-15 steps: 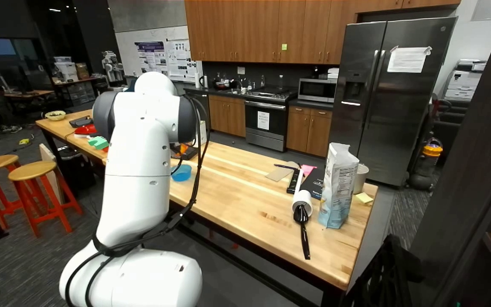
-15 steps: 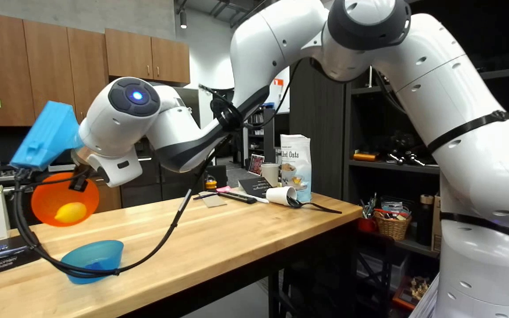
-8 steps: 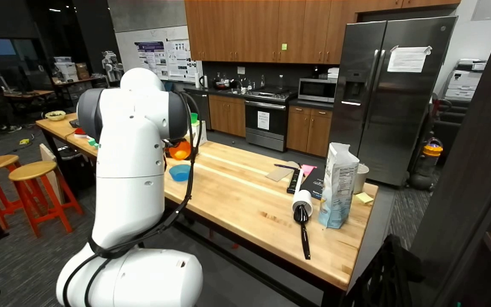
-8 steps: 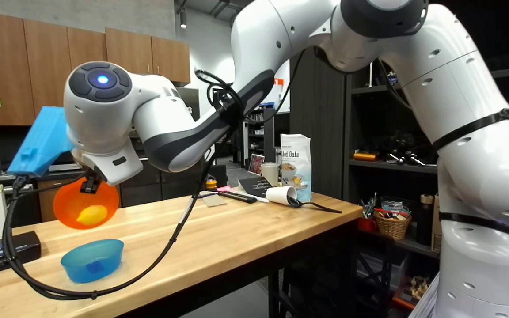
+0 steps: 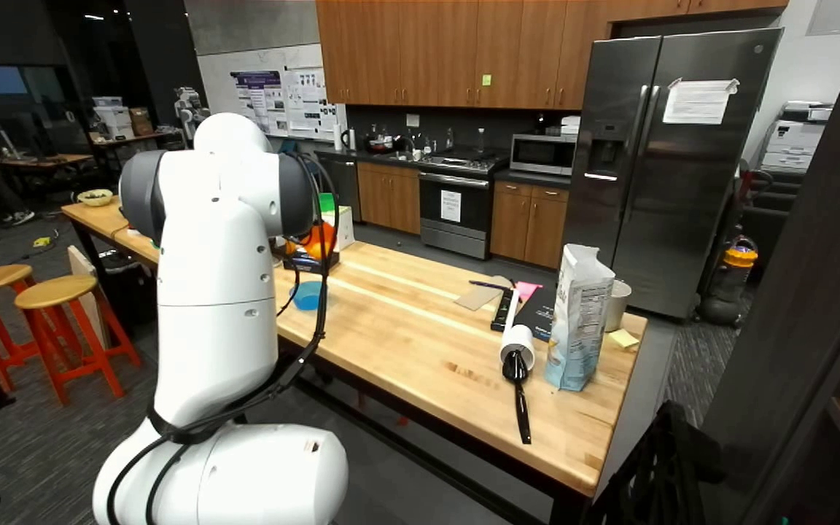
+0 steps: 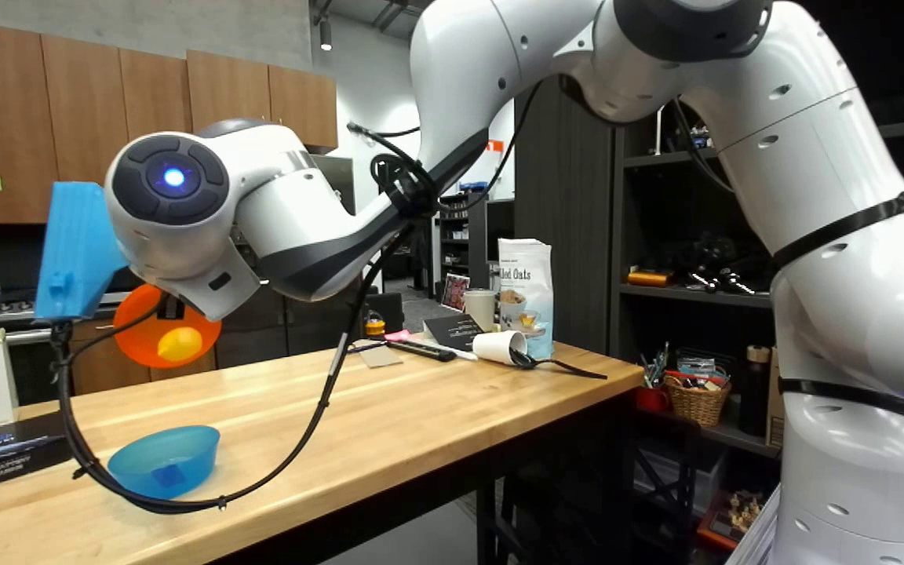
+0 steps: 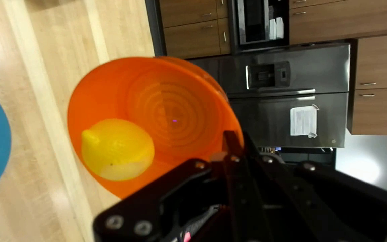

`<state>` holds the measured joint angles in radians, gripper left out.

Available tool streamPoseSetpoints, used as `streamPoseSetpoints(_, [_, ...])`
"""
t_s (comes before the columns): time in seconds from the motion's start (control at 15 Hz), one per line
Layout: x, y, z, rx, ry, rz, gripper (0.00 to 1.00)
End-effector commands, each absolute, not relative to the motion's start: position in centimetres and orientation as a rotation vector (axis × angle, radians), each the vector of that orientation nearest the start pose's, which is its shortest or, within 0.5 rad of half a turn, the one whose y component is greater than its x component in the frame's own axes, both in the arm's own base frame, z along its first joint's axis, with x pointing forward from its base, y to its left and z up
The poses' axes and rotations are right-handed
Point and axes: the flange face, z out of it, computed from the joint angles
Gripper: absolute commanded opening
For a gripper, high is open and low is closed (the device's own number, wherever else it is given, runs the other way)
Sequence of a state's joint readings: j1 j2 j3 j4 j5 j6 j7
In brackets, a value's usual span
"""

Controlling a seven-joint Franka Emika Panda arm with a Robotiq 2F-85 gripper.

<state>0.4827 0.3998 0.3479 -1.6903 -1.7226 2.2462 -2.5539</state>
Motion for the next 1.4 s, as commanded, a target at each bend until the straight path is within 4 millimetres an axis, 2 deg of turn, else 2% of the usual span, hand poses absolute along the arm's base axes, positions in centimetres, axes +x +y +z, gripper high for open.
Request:
streamPoseSetpoints(0.0, [51.2,46.0,42.8,-1.171,1.544,-1.033,0.01])
streamPoseSetpoints(0.2, [51.2,46.0,43.2,-1.174,1.548,-0.973,0.01])
streamPoseSetpoints(0.47, [50.7,47.0,44.1,-1.174,1.543,-0.938,0.01])
streamPoseSetpoints(0.6, [50.7,47.4,44.5,-1.162,1.532,-0.956,0.01])
streamPoseSetpoints(0.67, [49.9,48.6,44.6,-1.161,1.525,-0.950,0.01])
streamPoseSetpoints(1.07, [48.0,51.1,45.2,-1.161,1.443,-0.994,0.01])
streamPoseSetpoints(1.33, [47.7,51.2,45.1,-1.145,1.412,-1.069,0.01])
